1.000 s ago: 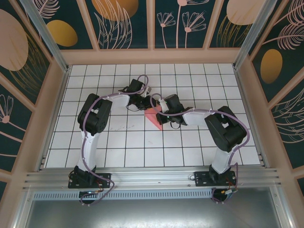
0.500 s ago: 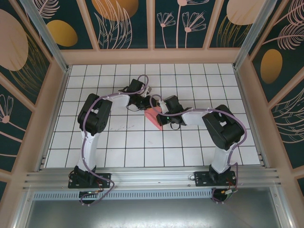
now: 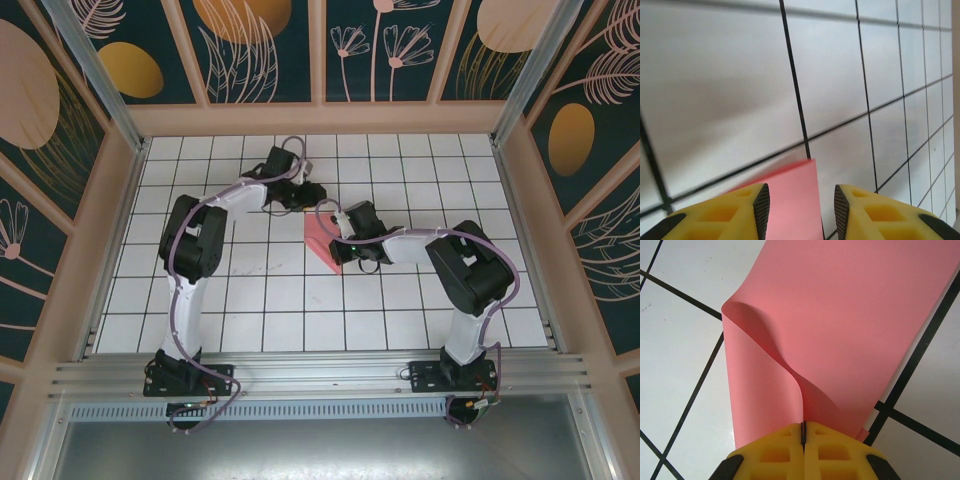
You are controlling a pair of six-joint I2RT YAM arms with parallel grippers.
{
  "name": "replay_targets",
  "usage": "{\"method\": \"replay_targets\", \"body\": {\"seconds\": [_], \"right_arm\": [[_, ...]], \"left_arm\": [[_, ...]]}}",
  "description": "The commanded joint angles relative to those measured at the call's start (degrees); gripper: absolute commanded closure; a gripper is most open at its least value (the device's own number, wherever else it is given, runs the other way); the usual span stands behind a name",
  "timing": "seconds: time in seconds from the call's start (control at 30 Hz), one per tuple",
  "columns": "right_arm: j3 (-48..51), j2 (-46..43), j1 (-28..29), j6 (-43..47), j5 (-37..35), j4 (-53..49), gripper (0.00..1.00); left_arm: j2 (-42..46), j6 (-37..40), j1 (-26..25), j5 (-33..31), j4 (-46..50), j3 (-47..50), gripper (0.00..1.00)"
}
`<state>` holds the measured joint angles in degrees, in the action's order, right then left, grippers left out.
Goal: Fold a paper plane with a square sheet of paper (fold left side to right side)
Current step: Third fold the triangle at the center of the table.
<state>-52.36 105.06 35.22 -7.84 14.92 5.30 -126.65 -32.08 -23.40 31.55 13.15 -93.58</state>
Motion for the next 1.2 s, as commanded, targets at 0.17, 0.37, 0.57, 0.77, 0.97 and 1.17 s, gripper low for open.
{"method": "replay_targets", "body": {"seconds": [0.17,0.37,0.57,0.77,0.97,1.17], "right_arm": [[-0.3,1.5,-0.2,0.1,0.6,-2.9,1.00],[-0.6,1.9,0.2,0.2,0.6,-3.1,1.00],[-0.5,1.8,0.3,0.5,0.4,-3.5,1.00],[-0.6,1.8,0.3,0.6,0.5,-3.7,1.00],[-1.0,2.2,0.3,0.7,0.5,-3.7,1.00],[-1.4,2.4,0.3,0.9,0.4,-4.3,1.00]], "left_arm": [[10.7,0.7,2.1,-1.5,-1.6,11.7,0.76],[16.4,-5.8,-0.2,5.8,-13.5,26.3,0.80],[15.9,-7.8,-3.7,5.7,-15.4,27.8,0.80],[12.8,-7.5,-4.8,4.3,-13.3,26.0,0.81],[11.5,-7.3,-5.7,4.0,-13.1,26.1,0.81],[11.4,-6.2,-5.7,2.0,-11.3,26.7,0.81]]}}
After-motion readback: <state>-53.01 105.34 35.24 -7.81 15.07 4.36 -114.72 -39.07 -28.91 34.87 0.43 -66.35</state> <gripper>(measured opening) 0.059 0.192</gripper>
